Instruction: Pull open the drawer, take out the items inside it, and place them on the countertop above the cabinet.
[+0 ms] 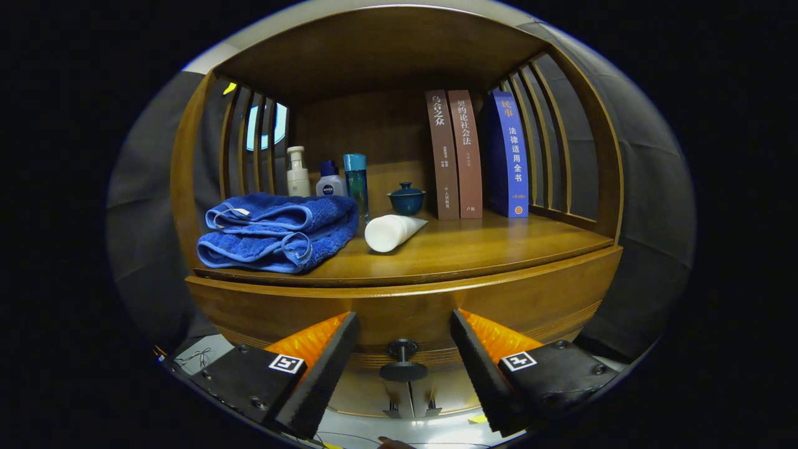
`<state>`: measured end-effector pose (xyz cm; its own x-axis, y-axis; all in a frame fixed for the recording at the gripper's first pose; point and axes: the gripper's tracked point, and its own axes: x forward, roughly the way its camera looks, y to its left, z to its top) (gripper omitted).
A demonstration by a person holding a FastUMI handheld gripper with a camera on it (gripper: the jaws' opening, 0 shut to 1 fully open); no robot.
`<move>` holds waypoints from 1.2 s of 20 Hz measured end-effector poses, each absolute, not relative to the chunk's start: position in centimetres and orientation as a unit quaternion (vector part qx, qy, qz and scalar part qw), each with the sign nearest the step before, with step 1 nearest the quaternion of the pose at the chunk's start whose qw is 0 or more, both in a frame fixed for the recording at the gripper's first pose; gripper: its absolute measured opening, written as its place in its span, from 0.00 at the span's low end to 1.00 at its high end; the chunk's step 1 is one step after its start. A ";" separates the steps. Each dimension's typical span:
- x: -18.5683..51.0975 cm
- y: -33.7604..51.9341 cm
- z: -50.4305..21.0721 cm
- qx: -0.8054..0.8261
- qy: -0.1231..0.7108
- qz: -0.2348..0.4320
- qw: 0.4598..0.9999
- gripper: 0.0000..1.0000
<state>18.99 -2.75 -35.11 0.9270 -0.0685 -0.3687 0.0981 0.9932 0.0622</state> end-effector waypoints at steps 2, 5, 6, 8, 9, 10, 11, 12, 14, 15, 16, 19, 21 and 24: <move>19.2 -2.7 -35.2 0.040 0.187 -0.046 0.980 0.99; 19.3 -2.6 -35.1 0.040 0.183 -0.049 0.981 0.99; 19.2 -2.6 -35.2 0.040 0.182 -0.049 0.981 0.99; 19.2 -2.6 -35.2 0.040 0.182 -0.048 0.981 0.99; 19.2 -2.5 -35.2 0.040 0.183 -0.048 0.981 0.99; 19.2 -2.6 -35.2 0.041 0.184 -0.047 0.981 0.99; 19.2 -2.6 -35.2 0.042 0.183 -0.046 0.981 0.99; 19.1 -2.5 -35.1 0.045 0.185 -0.044 0.981 0.99; 19.0 -2.3 -34.5 0.049 0.181 -0.037 0.981 0.99; 18.9 -2.4 -34.0 0.044 0.178 -0.036 0.982 1.00; 18.7 -2.3 -33.4 0.040 0.173 -0.035 0.983 1.00; 17.8 -2.0 -30.9 0.040 0.159 -0.032 0.986 1.00; 16.9 -1.9 -28.5 0.040 0.148 -0.031 0.988 1.00; 15.2 -1.8 -23.9 0.030 0.122 -0.029 0.992 1.00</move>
